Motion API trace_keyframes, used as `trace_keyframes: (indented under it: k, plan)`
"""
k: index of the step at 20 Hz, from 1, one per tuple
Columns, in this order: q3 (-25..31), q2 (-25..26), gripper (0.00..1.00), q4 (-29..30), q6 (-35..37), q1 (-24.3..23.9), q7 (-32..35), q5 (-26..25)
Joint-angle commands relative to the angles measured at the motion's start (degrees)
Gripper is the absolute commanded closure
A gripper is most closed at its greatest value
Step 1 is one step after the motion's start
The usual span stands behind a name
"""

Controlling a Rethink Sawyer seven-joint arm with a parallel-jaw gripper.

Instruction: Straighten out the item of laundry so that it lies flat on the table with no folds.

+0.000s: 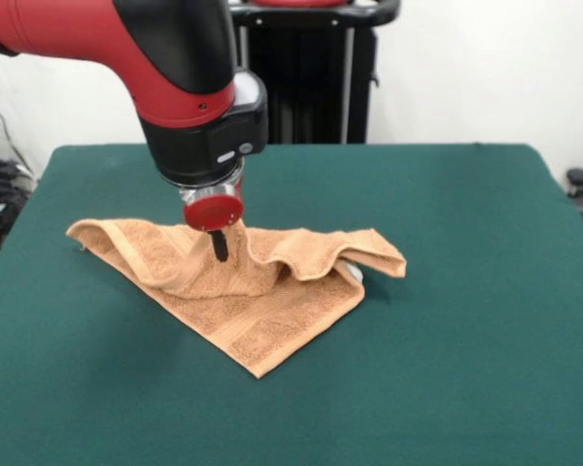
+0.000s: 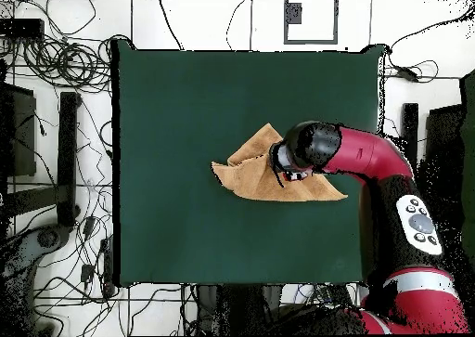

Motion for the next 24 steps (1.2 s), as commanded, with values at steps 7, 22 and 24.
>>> trace_keyframes:
  k: [7, 22, 24]
  plan:
    - [3.54, 0.72, 0.00, 8.61, -5.60, 3.83, -0.30, 2.78]
    - [2.61, -1.02, 0.00, 11.10, -6.58, 3.47, -1.01, 2.78]
    - [2.31, -0.81, 0.00, 10.57, -6.31, 3.72, -1.39, 2.15]
